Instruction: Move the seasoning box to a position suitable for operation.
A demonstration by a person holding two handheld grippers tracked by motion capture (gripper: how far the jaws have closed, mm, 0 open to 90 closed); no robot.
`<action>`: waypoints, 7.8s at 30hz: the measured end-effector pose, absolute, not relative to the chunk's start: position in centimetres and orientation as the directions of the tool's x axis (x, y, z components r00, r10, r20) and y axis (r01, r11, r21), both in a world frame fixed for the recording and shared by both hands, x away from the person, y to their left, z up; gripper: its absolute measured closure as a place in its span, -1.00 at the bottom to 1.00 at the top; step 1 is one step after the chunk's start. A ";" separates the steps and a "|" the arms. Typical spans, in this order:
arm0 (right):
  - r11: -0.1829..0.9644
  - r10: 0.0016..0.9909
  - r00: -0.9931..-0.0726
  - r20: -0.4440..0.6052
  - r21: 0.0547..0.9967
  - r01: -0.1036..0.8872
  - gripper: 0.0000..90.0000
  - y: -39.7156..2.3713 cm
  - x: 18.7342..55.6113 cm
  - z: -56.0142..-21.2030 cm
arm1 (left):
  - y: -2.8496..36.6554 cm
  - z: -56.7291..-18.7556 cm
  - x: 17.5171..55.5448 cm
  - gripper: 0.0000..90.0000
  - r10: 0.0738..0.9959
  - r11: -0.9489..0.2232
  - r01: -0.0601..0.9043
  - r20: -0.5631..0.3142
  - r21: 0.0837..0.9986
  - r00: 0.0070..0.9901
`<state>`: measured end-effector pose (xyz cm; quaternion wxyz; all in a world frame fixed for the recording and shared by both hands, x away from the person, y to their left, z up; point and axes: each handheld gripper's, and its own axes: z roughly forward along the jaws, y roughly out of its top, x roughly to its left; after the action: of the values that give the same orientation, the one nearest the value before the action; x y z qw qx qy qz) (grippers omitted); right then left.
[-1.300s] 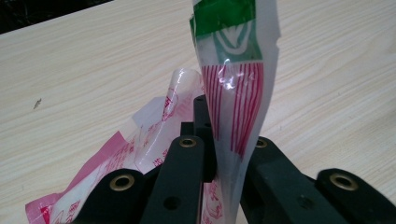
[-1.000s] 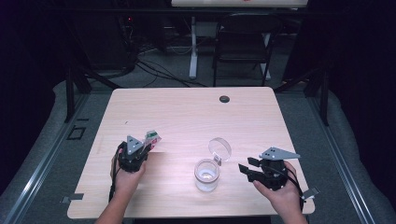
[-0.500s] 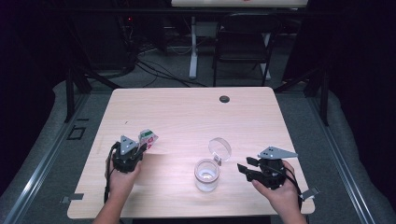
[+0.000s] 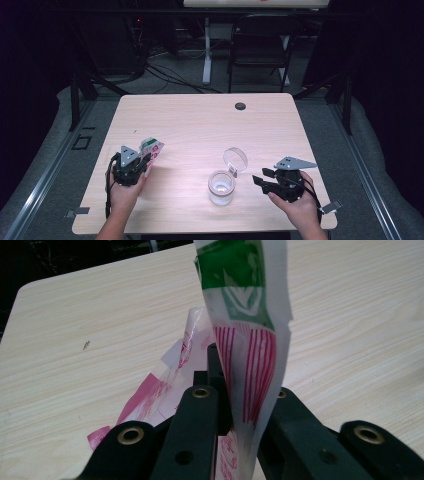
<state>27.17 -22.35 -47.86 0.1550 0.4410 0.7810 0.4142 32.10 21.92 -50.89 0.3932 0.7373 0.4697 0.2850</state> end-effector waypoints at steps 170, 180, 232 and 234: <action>0.488 0.612 -0.791 -0.008 0.791 0.370 0.55 -17.7 26.4 -42.6 | 12.7 -48.6 27.6 0.95 0.613 -0.438 0.362 -0.021 0.823 0.790; 0.507 0.581 -0.814 -0.003 0.783 0.360 0.50 -16.0 27.1 -43.3 | 12.7 -48.8 27.6 0.94 0.609 -0.430 0.366 -0.033 0.825 0.792; 0.604 0.461 -0.887 -0.030 0.743 0.289 0.23 -8.3 31.3 -45.2 | 13.1 -48.8 27.6 0.93 0.604 -0.418 0.367 -0.047 0.831 0.795; 0.608 0.455 -0.890 -0.029 0.740 0.287 0.29 -8.3 31.3 -45.2 | 13.1 -48.8 27.6 0.93 0.605 -0.419 0.368 -0.047 0.830 0.795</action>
<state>31.25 -8.26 -45.23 0.1077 0.2082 0.8902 0.3906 27.60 13.10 -48.76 0.4529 0.8320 0.2925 0.1312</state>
